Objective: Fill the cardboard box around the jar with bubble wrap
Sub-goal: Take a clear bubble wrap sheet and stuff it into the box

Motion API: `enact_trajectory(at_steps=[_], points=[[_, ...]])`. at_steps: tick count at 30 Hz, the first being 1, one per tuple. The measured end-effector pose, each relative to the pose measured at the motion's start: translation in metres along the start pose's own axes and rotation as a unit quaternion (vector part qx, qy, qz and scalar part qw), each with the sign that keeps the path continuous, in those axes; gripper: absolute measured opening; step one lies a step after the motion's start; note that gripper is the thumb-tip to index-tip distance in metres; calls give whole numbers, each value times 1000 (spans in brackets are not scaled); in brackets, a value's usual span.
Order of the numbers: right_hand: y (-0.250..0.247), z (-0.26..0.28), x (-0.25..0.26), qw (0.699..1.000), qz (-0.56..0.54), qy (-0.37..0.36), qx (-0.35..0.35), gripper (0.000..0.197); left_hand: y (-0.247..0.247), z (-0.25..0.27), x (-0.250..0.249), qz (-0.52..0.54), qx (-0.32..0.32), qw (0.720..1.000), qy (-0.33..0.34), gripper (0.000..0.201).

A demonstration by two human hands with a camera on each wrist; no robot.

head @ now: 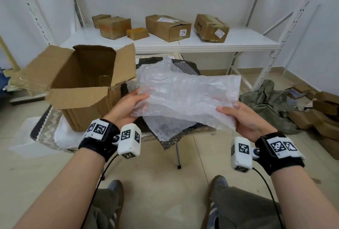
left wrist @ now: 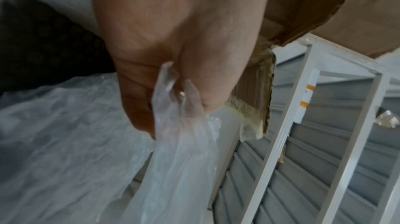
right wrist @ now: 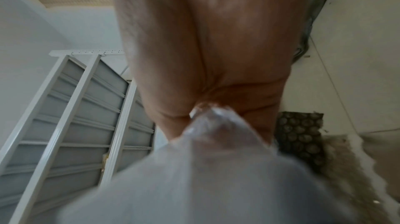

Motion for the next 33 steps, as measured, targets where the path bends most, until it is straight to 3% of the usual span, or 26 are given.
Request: enact_trajectory(at_steps=[2, 6, 10, 14, 17, 23, 27, 29, 33], points=[[-1, -2, 1, 1000, -7, -1, -14, 40, 0, 0, 0, 41, -3, 999, -11, 35], [-1, -6, 0, 999, -27, -17, -42, 59, 1, -2, -2, 151, 0, 989, -11, 43], [4, -8, 1, 991, -104, -46, -72, 36, 17, 2, 4, 214, 16, 976, -33, 70], [15, -7, -5, 992, -75, -54, -81, 26, 43, 12, 17, 144, 75, 985, -61, 75], [27, -5, -10, 996, -28, -52, -61, 27, 47, 11, 23, 62, 29, 996, -52, 60], [29, 4, -2, 999, -8, 0, 34, 53, 31, -3, 25, -53, -74, 996, 10, 40], [16, 2, 1, 997, -52, 41, 26, 74, 24, -2, 14, -125, -37, 991, 21, 40], [13, 2, -2, 998, -21, 52, 27, 69, 24, 3, 12, -169, 6, 985, 19, 37], [22, 6, -6, 994, 39, 49, 94, 52, 30, 17, 9, -220, 71, 973, 15, 38]])
Point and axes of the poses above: each hand's wrist, its own z-axis away from the middle knuckle, its own y-axis out of the palm, x = y × z, the point moved 5 cm from there along -z, towards the middle knuckle, and after that the axes turned 11 degrees about -x, right-handed, at the moved point
